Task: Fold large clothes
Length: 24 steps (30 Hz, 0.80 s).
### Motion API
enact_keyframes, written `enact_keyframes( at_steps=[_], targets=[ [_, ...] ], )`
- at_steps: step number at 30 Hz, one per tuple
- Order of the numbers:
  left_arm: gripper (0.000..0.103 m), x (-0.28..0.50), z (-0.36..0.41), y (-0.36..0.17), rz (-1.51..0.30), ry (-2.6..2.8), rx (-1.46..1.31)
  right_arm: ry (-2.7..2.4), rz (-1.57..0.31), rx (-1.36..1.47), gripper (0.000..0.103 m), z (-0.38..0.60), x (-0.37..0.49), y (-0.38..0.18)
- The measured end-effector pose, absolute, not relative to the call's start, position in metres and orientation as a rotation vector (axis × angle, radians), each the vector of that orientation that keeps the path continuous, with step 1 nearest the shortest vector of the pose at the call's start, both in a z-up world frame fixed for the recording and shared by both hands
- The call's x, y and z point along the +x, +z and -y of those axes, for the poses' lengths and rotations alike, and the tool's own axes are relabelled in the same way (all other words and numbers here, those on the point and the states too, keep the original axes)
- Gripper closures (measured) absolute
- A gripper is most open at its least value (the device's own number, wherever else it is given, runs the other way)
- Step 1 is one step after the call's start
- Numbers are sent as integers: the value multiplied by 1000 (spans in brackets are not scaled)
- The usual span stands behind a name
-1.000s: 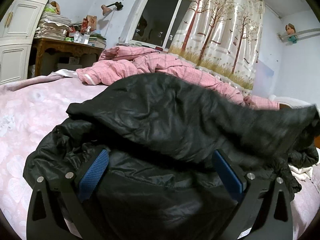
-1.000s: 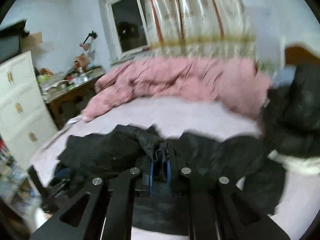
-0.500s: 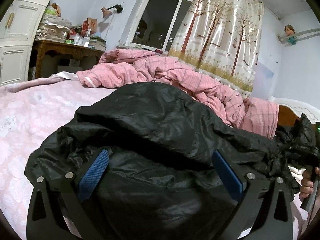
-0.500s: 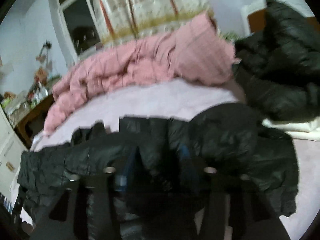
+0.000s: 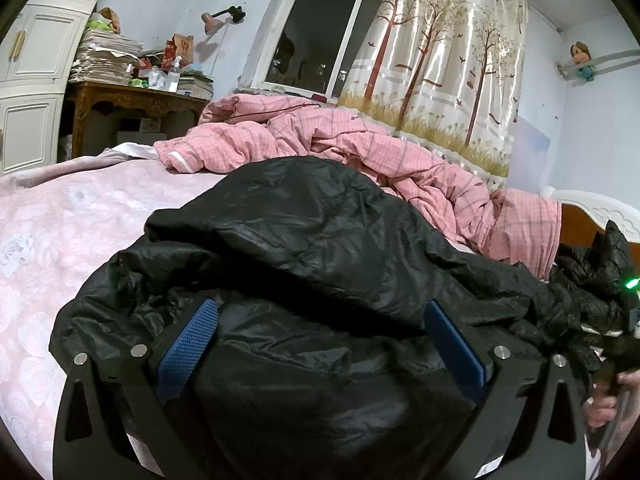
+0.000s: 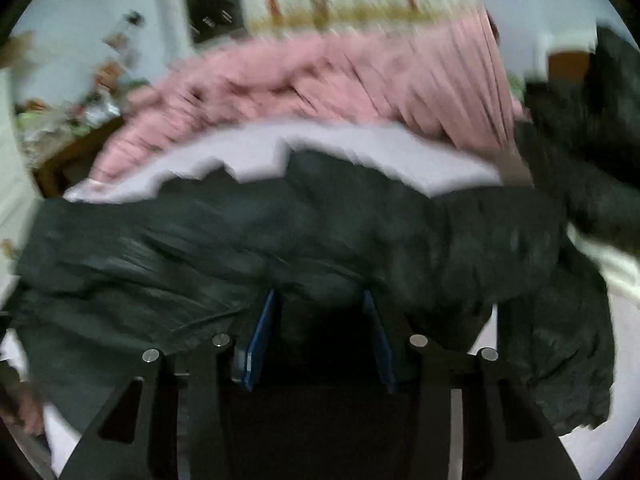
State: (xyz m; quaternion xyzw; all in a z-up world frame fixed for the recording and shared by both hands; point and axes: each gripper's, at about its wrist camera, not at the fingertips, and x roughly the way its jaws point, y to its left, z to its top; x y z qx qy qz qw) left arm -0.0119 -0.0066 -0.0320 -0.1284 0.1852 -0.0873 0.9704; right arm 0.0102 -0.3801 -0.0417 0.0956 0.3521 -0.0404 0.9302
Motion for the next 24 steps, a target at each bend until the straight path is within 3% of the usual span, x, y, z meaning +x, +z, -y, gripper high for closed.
enact_keyframes(
  at_steps=[2, 10, 16, 21, 24],
  targets=[
    [0, -12, 6, -32, -371, -177, -263, -45, -739, 304, 56, 394, 11, -50],
    [0, -11, 6, -32, -377, -179, -270, -191, -419, 370, 53, 434, -57, 6],
    [0, -10, 7, -33, -380, -178, -266, -437, -334, 512, 51, 481, -90, 5],
    [0, -9, 8, -35, -386, -176, -260, -187, -480, 609, 49, 480, -57, -15],
    [0, -9, 8, -35, -385, -177, -261, -367, -560, 659, 49, 488, -42, -42]
  ],
)
